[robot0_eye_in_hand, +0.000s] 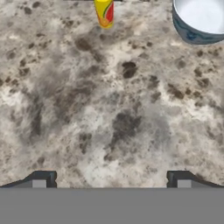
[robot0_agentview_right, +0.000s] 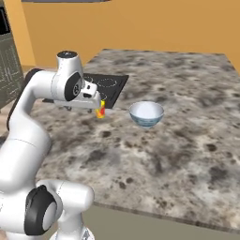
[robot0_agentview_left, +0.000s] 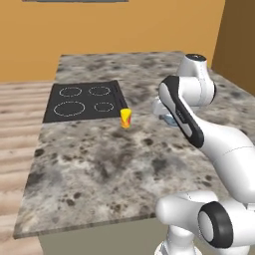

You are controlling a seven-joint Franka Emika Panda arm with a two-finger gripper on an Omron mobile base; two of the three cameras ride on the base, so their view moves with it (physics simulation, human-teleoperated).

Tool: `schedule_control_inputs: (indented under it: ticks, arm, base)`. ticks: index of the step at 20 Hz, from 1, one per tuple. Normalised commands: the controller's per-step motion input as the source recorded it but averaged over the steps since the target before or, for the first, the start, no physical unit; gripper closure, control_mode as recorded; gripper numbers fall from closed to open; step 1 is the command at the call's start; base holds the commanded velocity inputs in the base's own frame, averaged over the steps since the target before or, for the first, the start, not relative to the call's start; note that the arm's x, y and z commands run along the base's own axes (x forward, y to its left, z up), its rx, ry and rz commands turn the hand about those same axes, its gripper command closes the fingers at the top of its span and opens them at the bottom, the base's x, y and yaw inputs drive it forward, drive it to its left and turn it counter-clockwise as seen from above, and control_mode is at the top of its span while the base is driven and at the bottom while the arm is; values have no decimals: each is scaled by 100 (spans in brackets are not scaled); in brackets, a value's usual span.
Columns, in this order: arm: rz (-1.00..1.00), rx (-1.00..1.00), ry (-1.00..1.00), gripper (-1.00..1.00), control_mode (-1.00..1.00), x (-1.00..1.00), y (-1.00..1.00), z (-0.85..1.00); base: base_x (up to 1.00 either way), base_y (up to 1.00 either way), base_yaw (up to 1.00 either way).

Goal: Pick the cup and bowl from the counter and place them on the counter next to the sink.

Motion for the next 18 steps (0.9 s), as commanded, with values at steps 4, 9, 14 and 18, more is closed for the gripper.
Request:
schedule_control_inputs:
  ticks: [4,9,14,18]
  arm:
    - [0,0,0,-100,100,0,0,0]
    - [0,0,0,-100,100,0,0,0]
    - [0,0,0,-100,100,0,0,0]
    - [0,0,0,-100,100,0,0,0]
  base:
    - [100,-58,-27]
    - [91,-52,-28]
    - [85,-44,-32]
    - [2,0,0]
